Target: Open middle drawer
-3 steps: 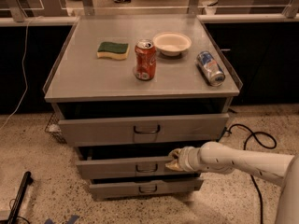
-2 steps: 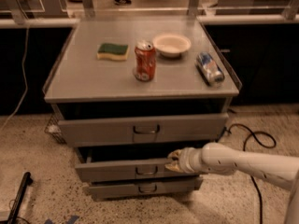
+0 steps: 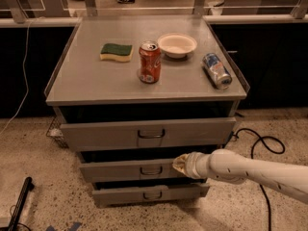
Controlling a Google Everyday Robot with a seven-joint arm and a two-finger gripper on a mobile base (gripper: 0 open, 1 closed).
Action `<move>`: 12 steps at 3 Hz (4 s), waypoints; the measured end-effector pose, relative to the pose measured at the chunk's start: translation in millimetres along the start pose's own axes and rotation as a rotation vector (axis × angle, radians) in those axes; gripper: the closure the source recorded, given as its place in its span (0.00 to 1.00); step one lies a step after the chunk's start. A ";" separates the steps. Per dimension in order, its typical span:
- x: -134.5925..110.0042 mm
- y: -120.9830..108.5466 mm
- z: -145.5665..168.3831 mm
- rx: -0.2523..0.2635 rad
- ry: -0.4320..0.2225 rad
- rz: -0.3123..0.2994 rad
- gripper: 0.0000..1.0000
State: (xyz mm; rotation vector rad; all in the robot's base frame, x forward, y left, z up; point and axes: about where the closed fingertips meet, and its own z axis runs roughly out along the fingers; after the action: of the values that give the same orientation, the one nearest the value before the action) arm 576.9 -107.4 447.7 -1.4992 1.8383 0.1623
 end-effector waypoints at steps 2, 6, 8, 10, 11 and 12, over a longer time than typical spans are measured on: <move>0.0 0.0 0.0 0.000 0.000 0.000 0.51; 0.6 1.0 2.3 -0.004 0.001 0.003 0.00; 14.4 -12.4 34.1 -0.004 0.015 0.044 0.00; 14.5 -13.6 35.2 -0.003 0.014 0.045 0.41; 14.5 -13.5 35.2 -0.003 0.014 0.045 0.64; 14.5 -13.5 35.2 -0.003 0.014 0.045 0.88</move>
Offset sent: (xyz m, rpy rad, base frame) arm 0.0000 0.0000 0.0000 0.0000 0.0000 0.0000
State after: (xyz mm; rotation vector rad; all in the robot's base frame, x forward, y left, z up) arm 604.6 -104.5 418.3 -1.4655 1.8844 0.1759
